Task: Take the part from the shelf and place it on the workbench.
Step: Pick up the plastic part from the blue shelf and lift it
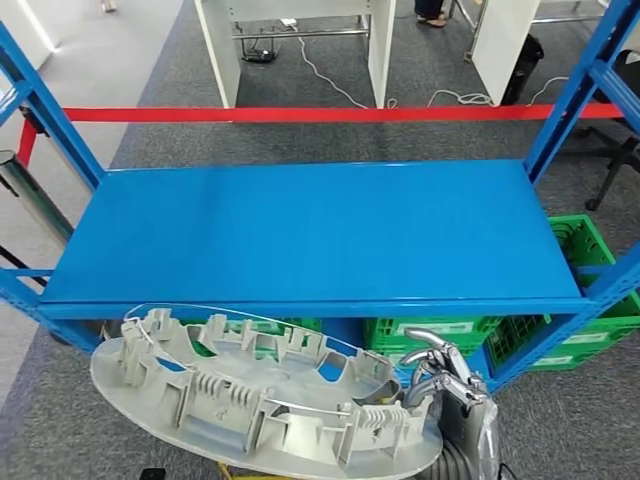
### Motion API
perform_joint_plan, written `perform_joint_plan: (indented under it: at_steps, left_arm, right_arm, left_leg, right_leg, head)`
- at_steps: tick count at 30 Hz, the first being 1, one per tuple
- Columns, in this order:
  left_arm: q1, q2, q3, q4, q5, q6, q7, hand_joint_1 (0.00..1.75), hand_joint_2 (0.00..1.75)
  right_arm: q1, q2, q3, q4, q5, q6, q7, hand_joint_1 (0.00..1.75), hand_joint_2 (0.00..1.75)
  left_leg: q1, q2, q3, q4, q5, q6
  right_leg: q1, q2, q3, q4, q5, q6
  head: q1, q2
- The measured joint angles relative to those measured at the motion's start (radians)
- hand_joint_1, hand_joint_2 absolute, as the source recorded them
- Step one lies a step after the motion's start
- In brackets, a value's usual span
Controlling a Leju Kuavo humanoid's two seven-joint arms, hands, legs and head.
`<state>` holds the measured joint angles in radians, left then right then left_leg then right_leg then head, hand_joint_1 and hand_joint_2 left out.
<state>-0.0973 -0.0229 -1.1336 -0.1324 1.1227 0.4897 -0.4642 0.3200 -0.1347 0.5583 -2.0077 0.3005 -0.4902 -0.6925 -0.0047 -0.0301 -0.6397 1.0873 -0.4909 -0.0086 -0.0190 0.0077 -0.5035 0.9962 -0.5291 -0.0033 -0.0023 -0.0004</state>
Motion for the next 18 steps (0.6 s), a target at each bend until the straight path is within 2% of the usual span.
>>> perform_joint_plan:
  at_steps: [2,3,4,5,6,7,8,9,10,12,13,14,15,16,17,18]
  left_arm:
    - [0.0,-0.002,-0.009,0.0,-0.004,0.002,0.002,0.0,1.75]
    - [0.0,-0.002,-0.013,0.0,-0.006,0.002,0.004,0.0,1.75]
    - [0.001,-0.002,-0.017,0.0,-0.008,0.003,0.006,0.0,1.75]
    - [0.001,-0.002,-0.019,0.0,-0.009,0.003,0.009,0.0,1.75]
    - [0.001,-0.002,-0.021,0.0,-0.011,0.004,0.011,0.0,1.75]
    - [0.001,-0.002,-0.023,0.0,-0.012,0.004,0.012,0.0,1.75]
    - [-0.001,-0.002,-0.025,0.0,-0.013,0.005,0.014,0.0,1.75]
    - [-0.002,-0.002,-0.027,0.0,-0.013,0.005,0.014,0.0,1.75]
    - [-0.004,-0.002,-0.029,0.0,-0.014,0.006,0.015,0.0,1.75]
    - [-0.003,-0.003,-0.033,0.0,-0.014,0.006,0.016,0.0,1.75]
    - [-0.001,-0.004,-0.036,0.0,-0.014,0.006,0.016,0.0,1.75]
    - [0.0,-0.004,-0.038,0.0,-0.013,0.007,0.016,0.0,1.75]
    - [0.0,-0.005,-0.04,0.001,-0.013,0.008,0.016,0.0,1.75]
    - [0.0,-0.006,-0.041,0.001,-0.013,0.008,0.016,0.0,1.75]
    - [-0.001,-0.006,-0.042,0.001,-0.013,0.009,0.016,0.0,1.75]
    - [-0.001,-0.006,-0.042,0.001,-0.013,0.009,0.016,0.0,1.75]
  right_arm:
    - [-0.001,0.003,0.0,0.006,-0.002,0.0,0.0,1.75,1.75]
    - [-0.001,0.004,0.0,0.009,-0.003,0.001,0.0,1.75,1.75]
    - [-0.001,0.004,0.0,0.013,-0.003,0.001,0.0,1.75,1.75]
    - [-0.002,0.004,0.0,0.016,-0.004,0.001,0.0,1.75,1.75]
    - [-0.003,0.004,0.0,0.019,-0.003,0.002,0.0,1.75,1.75]
    - [-0.004,0.004,0.0,0.022,-0.002,0.002,0.0,1.75,1.75]
    - [-0.004,0.005,0.0,0.025,-0.001,0.002,0.0,1.75,1.75]
    - [-0.005,0.005,0.0,0.028,0.001,0.002,0.0,1.75,1.75]
    - [-0.005,0.006,0.0,0.03,0.002,0.001,0.0,1.75,1.75]
    - [-0.008,0.007,0.0,0.035,0.004,0.001,0.0,1.75,1.75]
    - [-0.009,0.007,0.0,0.036,0.005,0.001,0.0,1.75,1.75]
    - [-0.01,0.007,0.0,0.038,0.006,0.001,0.0,1.75,1.75]
    - [-0.01,0.007,0.0,0.039,0.006,0.001,-0.001,1.75,1.75]
    - [-0.009,0.007,0.001,0.041,0.006,0.001,-0.001,1.75,1.75]
    - [-0.009,0.007,0.001,0.042,0.006,0.001,-0.001,1.75,1.75]
    - [-0.009,0.007,0.001,0.045,0.006,0.001,-0.001,1.75,1.75]
  left_leg:
    - [0.004,0.014,-0.035,0.127,-0.087,-0.01]
    - [0.006,0.017,-0.043,0.179,-0.108,-0.013]
    - [0.008,0.019,-0.038,0.204,-0.107,-0.014]
    - [0.008,0.021,-0.015,0.191,-0.087,-0.013]
    - [0.008,0.027,0.025,0.142,-0.058,-0.009]
    - [0.005,0.044,0.076,0.068,-0.04,-0.003]
    - [0.001,0.064,0.124,-0.009,-0.034,0.005]
    - [-0.004,0.08,0.158,-0.067,-0.035,0.012]
    - [-0.009,0.09,0.175,-0.102,-0.041,0.018]
    - [-0.012,0.077,0.171,-0.118,-0.031,0.028]
    - [-0.01,0.069,0.166,-0.123,-0.02,0.034]
    - [-0.007,0.061,0.158,-0.128,-0.007,0.041]
    - [-0.004,0.053,0.147,-0.132,0.006,0.046]
    - [-0.004,0.045,0.133,-0.131,0.017,0.05]
    - [-0.004,0.035,0.117,-0.129,0.028,0.053]
    - [-0.005,0.025,0.102,-0.127,0.038,0.053]
  right_leg:
    - [0.004,-0.023,-0.017,0.001,0.013,-0.01]
    - [0.006,-0.036,-0.027,0.003,0.021,-0.011]
    - [0.008,-0.048,-0.038,0.005,0.027,-0.012]
    - [0.01,-0.059,-0.048,0.007,0.033,-0.012]
    - [0.012,-0.069,-0.057,0.01,0.039,-0.011]
    - [0.014,-0.079,-0.064,0.012,0.043,-0.01]
    - [0.016,-0.089,-0.069,0.013,0.048,-0.007]
    - [0.018,-0.1,-0.071,0.014,0.053,-0.003]
    - [0.018,-0.111,-0.073,0.014,0.058,0.003]
    - [0.017,-0.131,-0.074,0.012,0.068,0.015]
    - [0.016,-0.124,-0.078,0.015,0.062,0.02]
    - [0.015,-0.103,-0.087,0.032,0.039,0.026]
    - [0.013,-0.075,-0.103,0.069,0.003,0.03]
    - [0.011,-0.043,-0.122,0.124,-0.044,0.034]
    - [0.01,-0.023,-0.142,0.191,-0.088,0.036]
    - [0.01,-0.014,-0.154,0.248,-0.114,0.037]
  head:
    - [-0.002,0.0]
    - [-0.003,0.0]
    - [-0.002,0.0]
    - [-0.003,0.0]
    - [-0.003,0.0]
    - [-0.002,0.0]
    - [-0.002,0.0]
    - [-0.002,0.0]
    - [-0.002,0.0]
    - [-0.003,0.0]
    - [-0.002,0.0]
    - [-0.002,0.0]
    - [-0.001,0.0]
    - [0.0,0.0]
    - [0.0,0.0]
    - [0.001,0.0]
